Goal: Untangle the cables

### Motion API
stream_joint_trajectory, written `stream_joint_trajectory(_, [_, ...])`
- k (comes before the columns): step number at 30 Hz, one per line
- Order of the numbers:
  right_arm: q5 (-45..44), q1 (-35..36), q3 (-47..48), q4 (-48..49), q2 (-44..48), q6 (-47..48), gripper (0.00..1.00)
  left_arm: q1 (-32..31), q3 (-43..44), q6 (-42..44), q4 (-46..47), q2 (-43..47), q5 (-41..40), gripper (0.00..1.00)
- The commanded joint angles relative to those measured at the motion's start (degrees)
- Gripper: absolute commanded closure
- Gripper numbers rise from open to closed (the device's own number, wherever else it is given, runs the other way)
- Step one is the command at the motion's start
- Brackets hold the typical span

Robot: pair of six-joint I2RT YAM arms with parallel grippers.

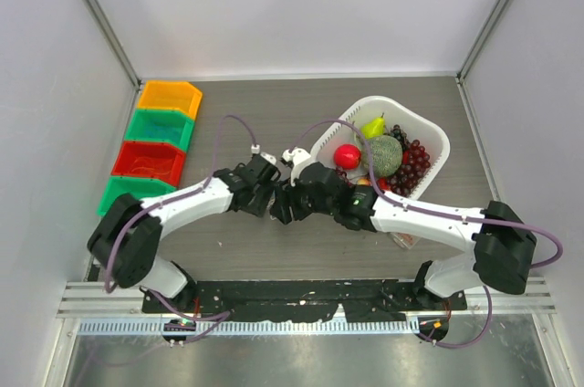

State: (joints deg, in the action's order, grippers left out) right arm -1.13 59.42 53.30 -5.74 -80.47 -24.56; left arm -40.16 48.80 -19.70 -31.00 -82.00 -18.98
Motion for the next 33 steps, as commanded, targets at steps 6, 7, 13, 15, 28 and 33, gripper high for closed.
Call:
stream_joint_trajectory(6, [2.01, -0.97, -1.09, 2.49, 10.67, -0.14, 0.42, -1.23, 5.87, 12.14, 5.07, -12.91, -11.69, 0.34])
stream_joint_trajectory(7, [1.92, -1.06, -1.27, 2.14, 11.81, 0.03, 0.42, -1.23, 5.96, 12.41, 5.69, -13.8, -11.78, 0.33])
stream_joint_trajectory(13, [-1.07, -1.5, -2.67, 1.69, 15.51, 1.09, 0.42, -1.23, 7.98, 14.25, 6.48, -17.76, -8.27, 0.5])
stream_joint_trajectory(15, [-1.34, -1.67, -2.94, 1.52, 15.52, 1.26, 0.42, -1.23, 8.07, 14.69, 6.66, -17.94, -8.17, 0.74])
stream_joint_trajectory(28, [-0.81, -1.94, -2.5, 2.92, 11.65, 1.53, 0.42, -1.15, 7.55, 2.58, -10.21, 3.39, -2.74, 1.0])
stream_joint_trajectory(33, [3.38, -3.86, -1.53, 7.04, 9.54, -0.66, 0.42, -0.88, 6.31, -0.77, -12.33, 17.11, 8.68, 1.0])
